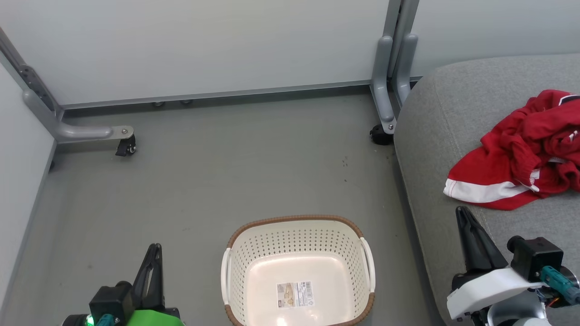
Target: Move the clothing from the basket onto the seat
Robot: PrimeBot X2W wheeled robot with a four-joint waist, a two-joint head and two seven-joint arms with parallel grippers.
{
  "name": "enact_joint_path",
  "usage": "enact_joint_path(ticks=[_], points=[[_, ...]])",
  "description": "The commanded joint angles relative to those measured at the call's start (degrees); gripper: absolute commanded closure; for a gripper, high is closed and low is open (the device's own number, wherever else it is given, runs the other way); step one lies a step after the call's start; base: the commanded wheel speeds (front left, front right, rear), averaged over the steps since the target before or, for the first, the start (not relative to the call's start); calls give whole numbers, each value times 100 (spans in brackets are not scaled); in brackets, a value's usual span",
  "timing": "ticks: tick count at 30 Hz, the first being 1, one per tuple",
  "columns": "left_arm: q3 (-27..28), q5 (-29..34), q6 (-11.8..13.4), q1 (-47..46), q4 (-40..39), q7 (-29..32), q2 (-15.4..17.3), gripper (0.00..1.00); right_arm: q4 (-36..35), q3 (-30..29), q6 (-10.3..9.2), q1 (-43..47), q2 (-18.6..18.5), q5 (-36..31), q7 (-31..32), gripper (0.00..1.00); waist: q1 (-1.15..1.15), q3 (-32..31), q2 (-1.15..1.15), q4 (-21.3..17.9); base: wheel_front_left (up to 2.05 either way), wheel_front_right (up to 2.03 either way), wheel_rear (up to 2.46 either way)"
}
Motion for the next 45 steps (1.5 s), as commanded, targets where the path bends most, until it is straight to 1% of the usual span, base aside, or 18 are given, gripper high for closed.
enact_joint_path(ticks=[1,16,18,30,45], points=[[65,-252,-17,-70,-51,67,15,100,-53,11,0,-5,-20,293,-11,100,0,-2,0,0,0,0,0],[252,-1827,-99,-240,-46,463,-28,100,340,19,0,-281,-135,2022,76,100,0,-16,0,1,0,0,0],[289,-2122,-114,-271,-42,536,-36,100,409,18,0,-325,-148,2338,93,100,0,-19,0,1,0,0,0],[417,-3163,-169,-394,-24,805,-68,100,645,1,0,-484,-190,3444,162,100,0,-30,0,1,0,0,0],[565,-4299,-232,-524,1,1103,-103,100,907,-41,0,-649,-221,4635,256,100,0,-44,0,2,0,0,0]])
